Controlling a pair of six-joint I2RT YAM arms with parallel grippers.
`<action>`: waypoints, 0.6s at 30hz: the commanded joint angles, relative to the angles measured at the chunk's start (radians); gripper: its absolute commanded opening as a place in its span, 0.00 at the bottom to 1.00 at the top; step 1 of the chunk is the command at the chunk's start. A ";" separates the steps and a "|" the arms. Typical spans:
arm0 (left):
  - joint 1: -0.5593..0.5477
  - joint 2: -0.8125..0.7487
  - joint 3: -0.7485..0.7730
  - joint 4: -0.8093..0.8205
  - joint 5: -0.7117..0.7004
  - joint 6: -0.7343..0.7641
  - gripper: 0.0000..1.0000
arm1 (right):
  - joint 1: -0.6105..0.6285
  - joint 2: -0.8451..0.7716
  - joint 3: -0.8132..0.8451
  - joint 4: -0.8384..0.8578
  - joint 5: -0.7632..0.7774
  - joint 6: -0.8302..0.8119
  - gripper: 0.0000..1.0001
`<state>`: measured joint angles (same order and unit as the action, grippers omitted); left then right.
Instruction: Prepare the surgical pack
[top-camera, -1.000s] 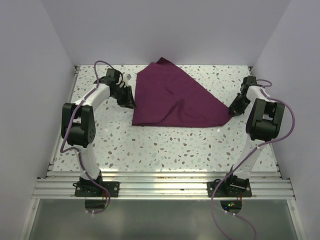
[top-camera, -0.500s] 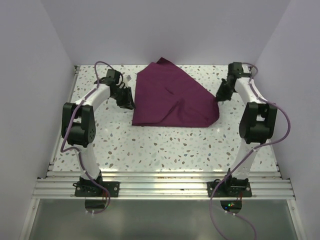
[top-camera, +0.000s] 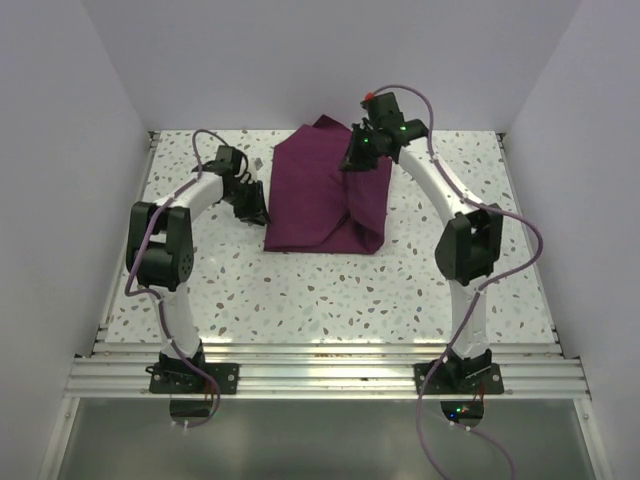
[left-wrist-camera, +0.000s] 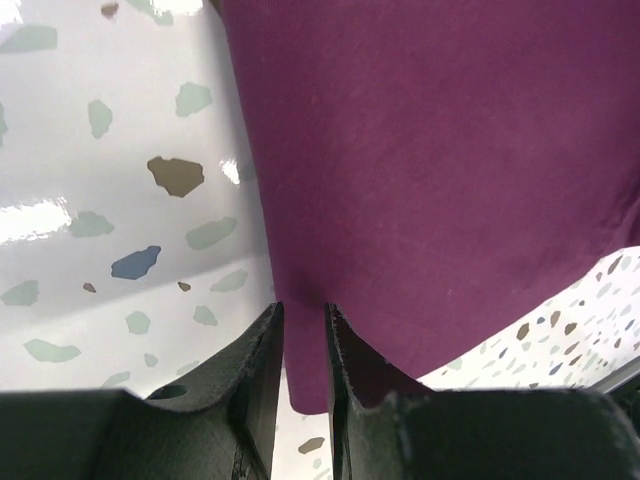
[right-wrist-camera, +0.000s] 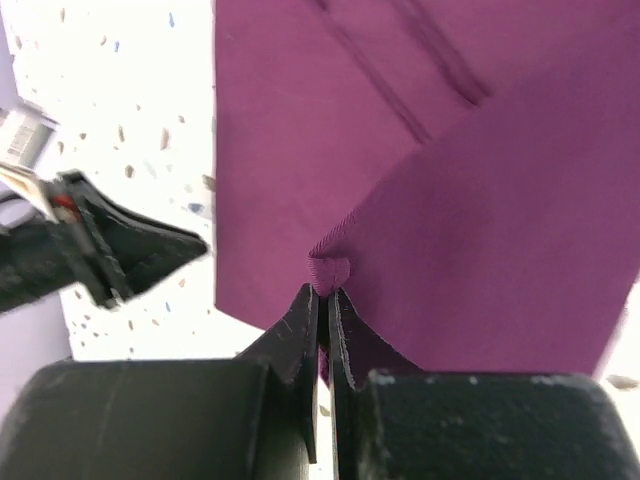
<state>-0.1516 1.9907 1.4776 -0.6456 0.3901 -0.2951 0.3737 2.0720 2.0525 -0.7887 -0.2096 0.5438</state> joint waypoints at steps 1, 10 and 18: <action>0.001 -0.012 -0.048 0.055 0.003 -0.006 0.27 | 0.071 0.080 0.162 -0.001 -0.054 0.068 0.00; -0.006 -0.059 -0.137 0.109 0.018 -0.032 0.27 | 0.166 0.203 0.287 0.023 -0.079 0.127 0.00; -0.006 -0.076 -0.180 0.133 0.018 -0.047 0.26 | 0.200 0.218 0.314 0.101 -0.109 0.182 0.00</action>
<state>-0.1528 1.9667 1.3140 -0.5522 0.3923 -0.3256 0.5632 2.2910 2.2963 -0.7647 -0.2783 0.6796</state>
